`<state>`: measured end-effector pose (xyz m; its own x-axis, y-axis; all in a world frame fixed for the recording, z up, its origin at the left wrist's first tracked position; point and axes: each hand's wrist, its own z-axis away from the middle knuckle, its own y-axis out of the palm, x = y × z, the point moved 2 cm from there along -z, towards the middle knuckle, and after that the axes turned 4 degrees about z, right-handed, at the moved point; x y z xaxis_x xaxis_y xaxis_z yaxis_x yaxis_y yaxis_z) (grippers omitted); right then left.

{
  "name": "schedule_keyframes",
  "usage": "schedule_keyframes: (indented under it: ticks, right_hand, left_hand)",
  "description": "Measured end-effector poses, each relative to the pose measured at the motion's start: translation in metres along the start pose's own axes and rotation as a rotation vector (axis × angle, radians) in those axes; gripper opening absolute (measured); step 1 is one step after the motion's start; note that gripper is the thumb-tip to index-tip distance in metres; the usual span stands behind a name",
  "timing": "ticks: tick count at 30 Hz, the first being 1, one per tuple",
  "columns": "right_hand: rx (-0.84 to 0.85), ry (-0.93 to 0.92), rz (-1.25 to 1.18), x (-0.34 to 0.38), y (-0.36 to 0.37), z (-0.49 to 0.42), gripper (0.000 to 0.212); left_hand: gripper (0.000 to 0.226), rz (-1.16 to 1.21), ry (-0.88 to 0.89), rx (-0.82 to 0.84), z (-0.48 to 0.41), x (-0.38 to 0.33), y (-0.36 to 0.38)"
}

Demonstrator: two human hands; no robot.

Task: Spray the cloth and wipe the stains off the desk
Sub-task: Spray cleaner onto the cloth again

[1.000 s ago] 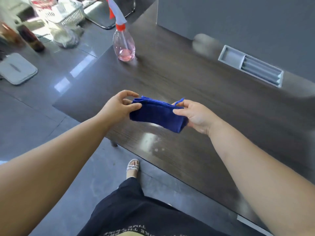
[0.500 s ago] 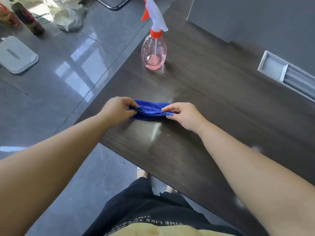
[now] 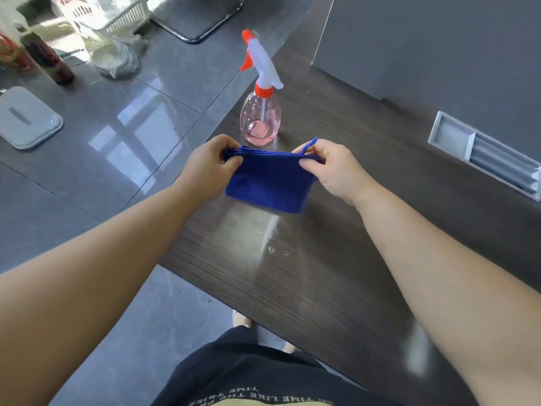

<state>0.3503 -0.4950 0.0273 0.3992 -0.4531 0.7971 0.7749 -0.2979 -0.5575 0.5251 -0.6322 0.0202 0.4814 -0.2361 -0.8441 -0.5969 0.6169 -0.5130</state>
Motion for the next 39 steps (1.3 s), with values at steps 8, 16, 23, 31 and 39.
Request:
schedule_keyframes:
  ticks: [8, 16, 23, 31, 39]
  right_hand:
    - [0.129, -0.069, 0.161, -0.013, 0.017, 0.039, 0.018]
    - [0.307, 0.024, 0.244, -0.042, 0.042, 0.050, 0.019]
    - [-0.003, 0.108, 0.389, -0.054, 0.046, 0.002, 0.030]
    - [-0.105, -0.489, 0.674, -0.061, 0.074, 0.040, 0.027]
    - [0.081, -0.087, 0.400, -0.036, 0.046, -0.006, 0.030]
  left_hand:
    - [0.031, -0.289, 0.215, 0.155, 0.038, 0.019, 0.001]
    - [0.026, -0.429, 0.160, 0.283, 0.057, 0.052, 0.023]
    - [0.030, -0.471, -0.023, 0.153, 0.008, 0.054, 0.040]
    - [0.033, -0.641, 0.481, 0.075, 0.044, 0.060, 0.050]
    - [0.047, -0.929, 0.518, 0.287, 0.043, 0.073, 0.048]
